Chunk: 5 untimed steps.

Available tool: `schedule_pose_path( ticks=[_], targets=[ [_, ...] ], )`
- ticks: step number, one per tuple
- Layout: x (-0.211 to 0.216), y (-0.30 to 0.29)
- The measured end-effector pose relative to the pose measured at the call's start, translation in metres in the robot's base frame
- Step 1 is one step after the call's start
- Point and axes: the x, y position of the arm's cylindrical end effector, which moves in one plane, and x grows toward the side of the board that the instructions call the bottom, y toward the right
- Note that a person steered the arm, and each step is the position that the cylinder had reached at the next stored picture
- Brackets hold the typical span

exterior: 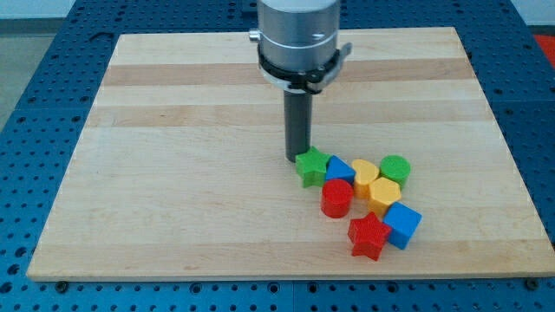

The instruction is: Push the group of blocks a bit right and down

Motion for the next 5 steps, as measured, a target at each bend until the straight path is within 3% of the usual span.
schedule_pose_path(
  ticks=[1,3,5],
  targets=[
    [0.002,0.007],
    [-0.015,-0.073],
    [0.013,-0.075]
  ],
)
